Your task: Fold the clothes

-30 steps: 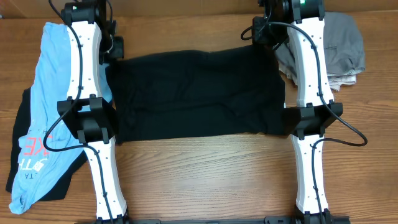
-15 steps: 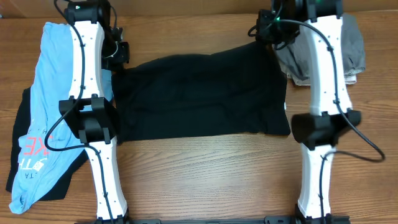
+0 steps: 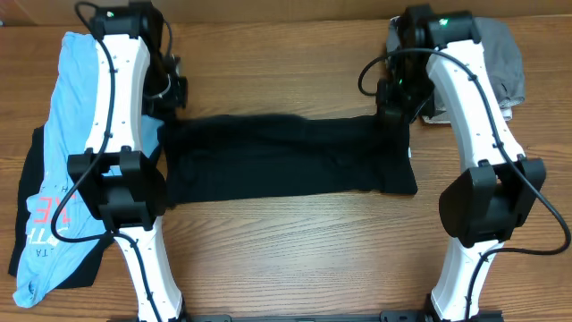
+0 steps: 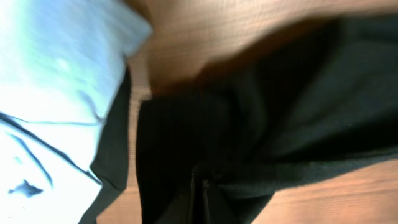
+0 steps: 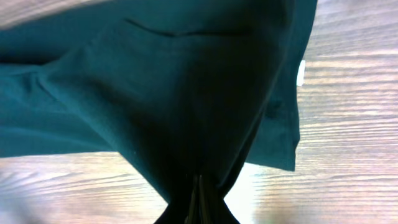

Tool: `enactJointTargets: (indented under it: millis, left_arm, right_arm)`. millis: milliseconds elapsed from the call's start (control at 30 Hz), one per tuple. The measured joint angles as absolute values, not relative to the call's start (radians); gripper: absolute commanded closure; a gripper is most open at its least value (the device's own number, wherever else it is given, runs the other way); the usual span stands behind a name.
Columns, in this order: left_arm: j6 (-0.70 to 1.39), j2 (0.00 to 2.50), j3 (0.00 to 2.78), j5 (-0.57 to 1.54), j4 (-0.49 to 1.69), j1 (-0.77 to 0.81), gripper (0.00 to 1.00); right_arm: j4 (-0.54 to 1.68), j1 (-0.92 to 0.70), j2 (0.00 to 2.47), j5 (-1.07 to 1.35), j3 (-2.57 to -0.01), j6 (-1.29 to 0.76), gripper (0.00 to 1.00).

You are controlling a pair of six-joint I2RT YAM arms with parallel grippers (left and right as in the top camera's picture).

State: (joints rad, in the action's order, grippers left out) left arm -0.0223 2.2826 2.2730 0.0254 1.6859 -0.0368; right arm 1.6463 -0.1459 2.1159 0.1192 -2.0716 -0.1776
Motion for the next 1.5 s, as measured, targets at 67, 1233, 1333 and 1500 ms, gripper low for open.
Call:
enactJointTargets:
  millis: [67, 1233, 1333, 1500]
  left_arm:
    - [-0.029, 2.283, 2.204, 0.016, 1.674, -0.037, 0.96]
    - [-0.199, 2.234, 1.695, 0.162, 1.236, -0.087, 0.0]
    - [-0.21, 2.232, 1.695, 0.173, 1.238, -0.093, 0.0]
    - [-0.213, 2.208, 1.677, 0.176, 1.271, -0.105, 0.0]
  right_arm:
    - [1.608, -0.143, 2.112, 0.114, -2.0, -0.179, 0.96]
    - [1.371, -0.042, 2.022, 0.258, -1.683, -0.084, 0.38]
    - [1.367, -0.062, 2.022, 0.259, -1.683, -0.085, 0.38]
    - [1.365, -0.068, 2.022, 0.269, -1.683, -0.085, 0.38]
